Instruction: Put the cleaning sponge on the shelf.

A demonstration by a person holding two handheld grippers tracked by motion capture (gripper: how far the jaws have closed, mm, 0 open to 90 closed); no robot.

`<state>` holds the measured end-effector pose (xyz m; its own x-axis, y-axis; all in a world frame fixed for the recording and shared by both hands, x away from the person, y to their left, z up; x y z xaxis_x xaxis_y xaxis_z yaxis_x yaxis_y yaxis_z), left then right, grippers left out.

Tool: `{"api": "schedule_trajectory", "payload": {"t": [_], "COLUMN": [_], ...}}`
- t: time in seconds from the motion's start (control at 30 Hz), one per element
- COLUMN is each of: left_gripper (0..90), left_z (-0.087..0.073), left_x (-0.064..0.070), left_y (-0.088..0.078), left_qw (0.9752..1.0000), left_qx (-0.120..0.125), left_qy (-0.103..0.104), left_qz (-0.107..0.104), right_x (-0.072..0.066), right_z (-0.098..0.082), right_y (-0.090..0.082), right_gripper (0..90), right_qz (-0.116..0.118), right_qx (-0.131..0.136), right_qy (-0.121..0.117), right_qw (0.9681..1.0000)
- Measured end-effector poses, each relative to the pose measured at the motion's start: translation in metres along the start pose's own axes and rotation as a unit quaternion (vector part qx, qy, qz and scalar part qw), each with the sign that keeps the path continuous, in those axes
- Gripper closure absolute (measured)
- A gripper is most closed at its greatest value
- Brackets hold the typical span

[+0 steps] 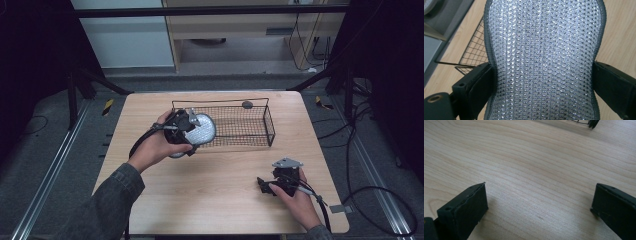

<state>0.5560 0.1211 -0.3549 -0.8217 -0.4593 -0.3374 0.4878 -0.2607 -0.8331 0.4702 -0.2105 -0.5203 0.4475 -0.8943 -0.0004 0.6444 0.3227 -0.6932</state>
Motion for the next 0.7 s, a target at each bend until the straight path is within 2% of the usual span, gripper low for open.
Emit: {"api": "schedule_trajectory", "payload": {"t": [0.17,0.47,0.7], "left_gripper": [5.6,5.6,5.6], "left_z": [0.005,0.015,0.021], "left_x": [-0.010,-0.020,-0.027], "left_y": [-0.001,0.004,0.004], "left_qw": [0.9999,0.9996,0.9993], "left_qx": [0.006,0.002,0.006], "left_qy": [-0.005,0.009,0.008], "left_qz": [0.010,0.028,0.035], "right_x": [0.000,0.000,0.000], "right_z": [0.000,0.000,0.000], "right_y": [0.000,0.000,0.000], "right_gripper": [0.4,0.4,0.4], "right_qz": [0.000,0.000,-0.001], "right_qx": [0.000,0.000,0.000], "right_qy": [0.001,0.001,0.001], "right_qw": [1.0000,1.0000,1.0000]}}
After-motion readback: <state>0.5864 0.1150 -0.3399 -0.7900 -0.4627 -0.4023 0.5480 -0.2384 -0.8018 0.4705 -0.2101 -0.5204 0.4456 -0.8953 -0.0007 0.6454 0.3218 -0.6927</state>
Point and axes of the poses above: each handheld gripper's, and its own axes: y roughly forward along the jaws, z roughly out of its top, x roughly to its right, the point moved 1 cm from there along y, roughly forward along the jaws, and after that the axes turned 1 degree about z, right-handed, at the moved point
